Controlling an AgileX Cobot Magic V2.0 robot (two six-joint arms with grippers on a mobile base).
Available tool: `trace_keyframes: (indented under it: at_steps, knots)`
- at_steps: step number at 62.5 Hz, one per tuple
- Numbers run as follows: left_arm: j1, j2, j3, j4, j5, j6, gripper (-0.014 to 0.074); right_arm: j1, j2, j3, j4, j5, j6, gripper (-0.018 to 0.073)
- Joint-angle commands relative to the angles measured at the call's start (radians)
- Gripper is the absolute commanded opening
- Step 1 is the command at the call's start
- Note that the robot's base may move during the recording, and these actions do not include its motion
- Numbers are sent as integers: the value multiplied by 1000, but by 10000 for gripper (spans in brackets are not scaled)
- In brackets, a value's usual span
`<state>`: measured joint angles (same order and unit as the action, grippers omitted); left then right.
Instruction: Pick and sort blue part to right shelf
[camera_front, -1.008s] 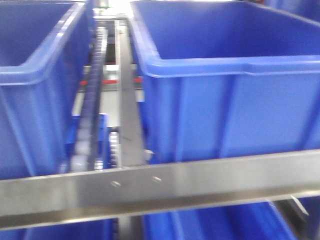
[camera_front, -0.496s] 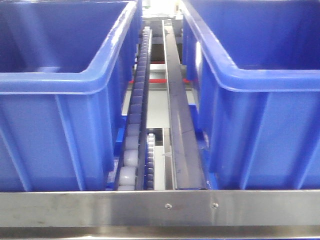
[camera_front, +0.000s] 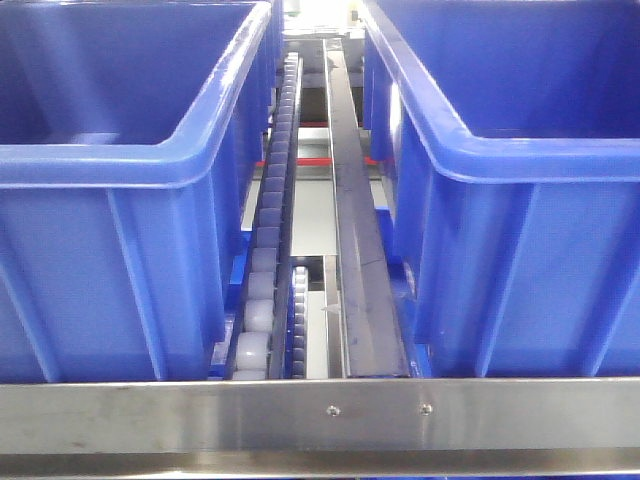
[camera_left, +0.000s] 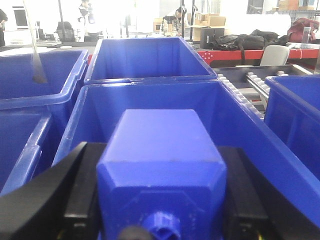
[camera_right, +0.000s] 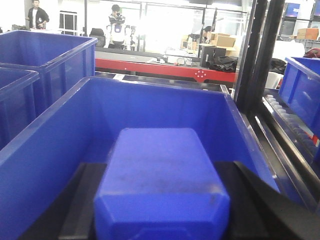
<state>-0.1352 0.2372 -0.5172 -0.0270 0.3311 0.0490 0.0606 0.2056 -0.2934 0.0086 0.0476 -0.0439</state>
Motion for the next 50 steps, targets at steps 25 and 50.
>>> trace_keyframes:
  at_steps: [25,50]
  knots:
    - [0,16,-30,-3,-91,0,386,-7,9,-33,-9,-90,-7,356]
    - [0,16,-30,-3,-91,0,386,-7,9,-33,-9,-90,-7,356]
